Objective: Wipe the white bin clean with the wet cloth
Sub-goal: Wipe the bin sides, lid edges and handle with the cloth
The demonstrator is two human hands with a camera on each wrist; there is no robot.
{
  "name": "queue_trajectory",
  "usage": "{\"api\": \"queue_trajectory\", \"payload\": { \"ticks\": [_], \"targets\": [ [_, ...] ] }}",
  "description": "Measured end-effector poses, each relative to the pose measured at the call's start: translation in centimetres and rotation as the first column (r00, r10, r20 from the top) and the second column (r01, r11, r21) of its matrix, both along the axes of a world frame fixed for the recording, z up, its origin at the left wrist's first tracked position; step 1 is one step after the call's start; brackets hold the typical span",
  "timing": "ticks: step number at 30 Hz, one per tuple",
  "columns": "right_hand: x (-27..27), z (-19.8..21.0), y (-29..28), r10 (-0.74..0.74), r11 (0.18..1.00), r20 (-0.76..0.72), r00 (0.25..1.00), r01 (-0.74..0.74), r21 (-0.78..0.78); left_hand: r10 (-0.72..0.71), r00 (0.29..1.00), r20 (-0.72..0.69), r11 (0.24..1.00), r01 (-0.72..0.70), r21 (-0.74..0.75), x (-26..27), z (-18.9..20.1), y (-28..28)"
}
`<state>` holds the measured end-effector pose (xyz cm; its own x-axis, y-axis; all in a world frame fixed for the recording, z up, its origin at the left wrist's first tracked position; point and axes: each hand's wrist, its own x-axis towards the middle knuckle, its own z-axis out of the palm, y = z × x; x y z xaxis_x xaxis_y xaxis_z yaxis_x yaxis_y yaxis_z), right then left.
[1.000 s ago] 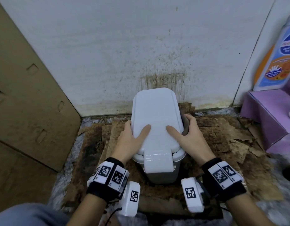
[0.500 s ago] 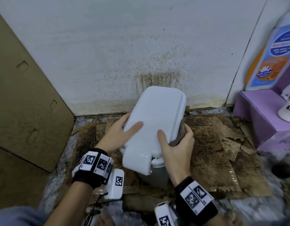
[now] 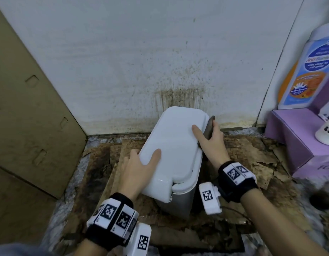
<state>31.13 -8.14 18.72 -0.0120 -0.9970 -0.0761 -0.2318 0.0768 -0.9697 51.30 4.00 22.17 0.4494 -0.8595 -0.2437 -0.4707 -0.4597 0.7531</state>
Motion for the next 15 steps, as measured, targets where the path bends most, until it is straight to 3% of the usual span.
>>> {"api": "queue_trajectory", "payload": {
  "ticks": [6, 11, 15],
  "targets": [
    [-1.1, 0.9, -4.8, 0.092, 0.994, -0.047, 0.995, -0.095, -0.058, 0.045, 0.986, -0.16, 0.998, -0.037, 0.051, -1.1, 0.4, 1.7],
    [-1.6, 1.6, -6.2, 0.168, 0.98, -0.074, 0.983, -0.174, -0.099, 0.055, 0.993, -0.106, 0.998, -0.051, 0.037, -1.1, 1.0, 2.3],
    [-1.8, 1.5, -5.7, 0.137, 0.983, -0.028, 0.99, -0.139, -0.122, 0.064, 0.994, -0.086, 0.997, -0.066, -0.026, -1.3, 0.9, 2.4]
  ]
}}
